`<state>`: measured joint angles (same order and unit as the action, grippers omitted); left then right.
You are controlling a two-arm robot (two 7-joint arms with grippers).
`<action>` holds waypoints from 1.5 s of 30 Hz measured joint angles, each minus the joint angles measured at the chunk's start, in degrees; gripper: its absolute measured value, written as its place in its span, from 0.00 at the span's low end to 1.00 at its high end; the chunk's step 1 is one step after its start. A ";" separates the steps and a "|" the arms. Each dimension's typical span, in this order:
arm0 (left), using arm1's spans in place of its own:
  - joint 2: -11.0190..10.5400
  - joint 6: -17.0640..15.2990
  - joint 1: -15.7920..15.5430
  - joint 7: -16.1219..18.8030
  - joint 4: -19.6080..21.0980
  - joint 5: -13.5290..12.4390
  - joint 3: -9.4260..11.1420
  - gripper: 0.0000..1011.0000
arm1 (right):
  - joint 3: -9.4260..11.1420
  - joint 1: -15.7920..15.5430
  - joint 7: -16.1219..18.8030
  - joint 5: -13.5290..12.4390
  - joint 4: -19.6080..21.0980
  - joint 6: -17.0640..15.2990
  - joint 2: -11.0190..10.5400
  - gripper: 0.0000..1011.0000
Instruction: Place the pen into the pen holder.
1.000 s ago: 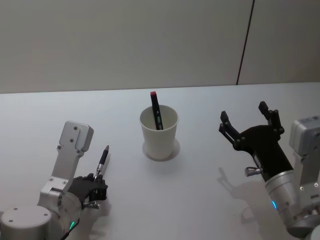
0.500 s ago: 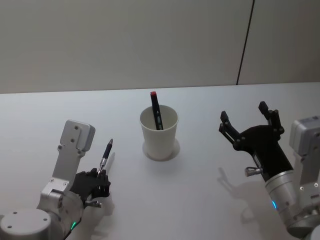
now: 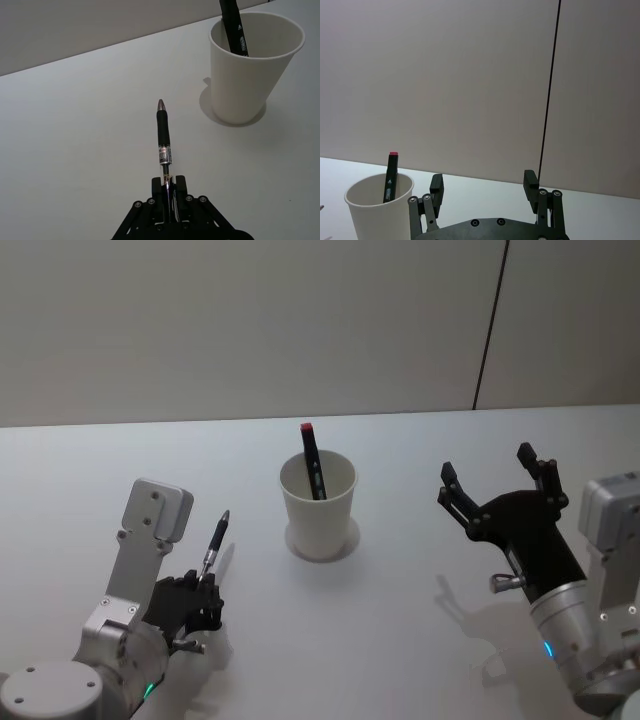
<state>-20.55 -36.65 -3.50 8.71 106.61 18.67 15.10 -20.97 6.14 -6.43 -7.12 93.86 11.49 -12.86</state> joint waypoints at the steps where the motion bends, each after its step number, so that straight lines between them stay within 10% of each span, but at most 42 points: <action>1: 0.02 0.22 0.05 -0.16 0.02 -0.17 -0.02 0.17 | 0.00 0.00 0.00 0.00 0.00 0.00 0.00 0.99; 45: 2.27 10.26 -2.59 -3.88 -4.61 -7.75 -0.58 0.17 | 0.00 0.00 0.00 0.00 0.00 0.00 0.00 0.99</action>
<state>-18.28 -26.39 -6.09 4.82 102.00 10.92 14.53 -20.97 6.14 -6.43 -7.12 93.86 11.49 -12.86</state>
